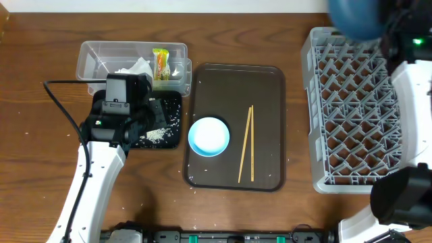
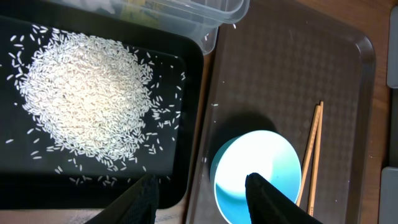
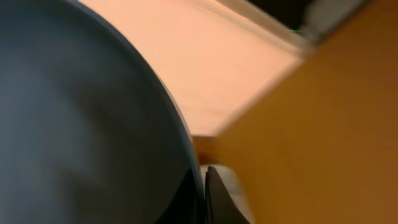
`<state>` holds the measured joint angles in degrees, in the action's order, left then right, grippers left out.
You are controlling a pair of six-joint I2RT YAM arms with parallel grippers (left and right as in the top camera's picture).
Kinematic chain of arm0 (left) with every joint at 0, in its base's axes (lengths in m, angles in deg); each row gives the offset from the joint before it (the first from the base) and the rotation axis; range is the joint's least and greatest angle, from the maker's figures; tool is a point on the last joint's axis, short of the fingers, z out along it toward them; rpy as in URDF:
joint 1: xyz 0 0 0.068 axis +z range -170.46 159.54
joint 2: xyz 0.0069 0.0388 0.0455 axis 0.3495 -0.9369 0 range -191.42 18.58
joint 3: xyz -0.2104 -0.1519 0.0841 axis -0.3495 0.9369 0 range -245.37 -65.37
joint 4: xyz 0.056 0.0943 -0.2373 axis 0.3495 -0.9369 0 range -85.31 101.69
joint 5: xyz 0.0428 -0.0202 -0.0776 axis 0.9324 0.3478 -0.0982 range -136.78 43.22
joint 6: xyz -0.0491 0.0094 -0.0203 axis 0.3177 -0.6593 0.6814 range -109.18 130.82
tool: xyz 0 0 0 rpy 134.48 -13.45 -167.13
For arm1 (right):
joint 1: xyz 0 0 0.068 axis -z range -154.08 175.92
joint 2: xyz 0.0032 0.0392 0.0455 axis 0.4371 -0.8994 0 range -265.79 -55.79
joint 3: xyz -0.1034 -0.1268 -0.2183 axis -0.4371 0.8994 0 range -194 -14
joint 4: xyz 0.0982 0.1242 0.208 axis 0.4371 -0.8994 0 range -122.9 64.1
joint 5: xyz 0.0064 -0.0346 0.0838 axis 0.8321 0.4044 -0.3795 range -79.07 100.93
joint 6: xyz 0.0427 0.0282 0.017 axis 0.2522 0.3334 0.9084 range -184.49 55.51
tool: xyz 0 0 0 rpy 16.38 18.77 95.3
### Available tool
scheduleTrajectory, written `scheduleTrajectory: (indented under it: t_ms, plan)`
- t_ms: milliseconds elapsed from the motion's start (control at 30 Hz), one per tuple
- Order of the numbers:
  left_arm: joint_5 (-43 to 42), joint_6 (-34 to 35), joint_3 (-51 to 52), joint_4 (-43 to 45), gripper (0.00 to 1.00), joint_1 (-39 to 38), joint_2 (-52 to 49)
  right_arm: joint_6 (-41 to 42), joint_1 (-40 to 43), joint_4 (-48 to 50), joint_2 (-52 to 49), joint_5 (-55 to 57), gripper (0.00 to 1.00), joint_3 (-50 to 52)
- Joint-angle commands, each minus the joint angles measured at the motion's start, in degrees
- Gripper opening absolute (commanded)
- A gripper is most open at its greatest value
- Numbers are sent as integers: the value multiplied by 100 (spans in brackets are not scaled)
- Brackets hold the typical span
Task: Sort waste into correct bins and load items into the dishwasher rack
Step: 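Lift the blue plate with the right gripper and place it in the rack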
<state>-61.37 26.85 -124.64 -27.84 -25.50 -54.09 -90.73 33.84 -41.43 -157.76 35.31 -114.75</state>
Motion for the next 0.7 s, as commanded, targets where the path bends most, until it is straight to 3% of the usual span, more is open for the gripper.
scheduleTrajectory:
  t_ms: [0,400,667]
  plan:
    - [96,-79,-31,13,49,15,-22,-1375,428,391,-94,984,1,-39]
    - [94,-79,-31,-17,49,15,-22,-3355,1528,2015,-901,2177,1,-39]
    - [96,-79,-31,35,49,15,-22,-3694,1821,2522,-1432,2192,1,-39]
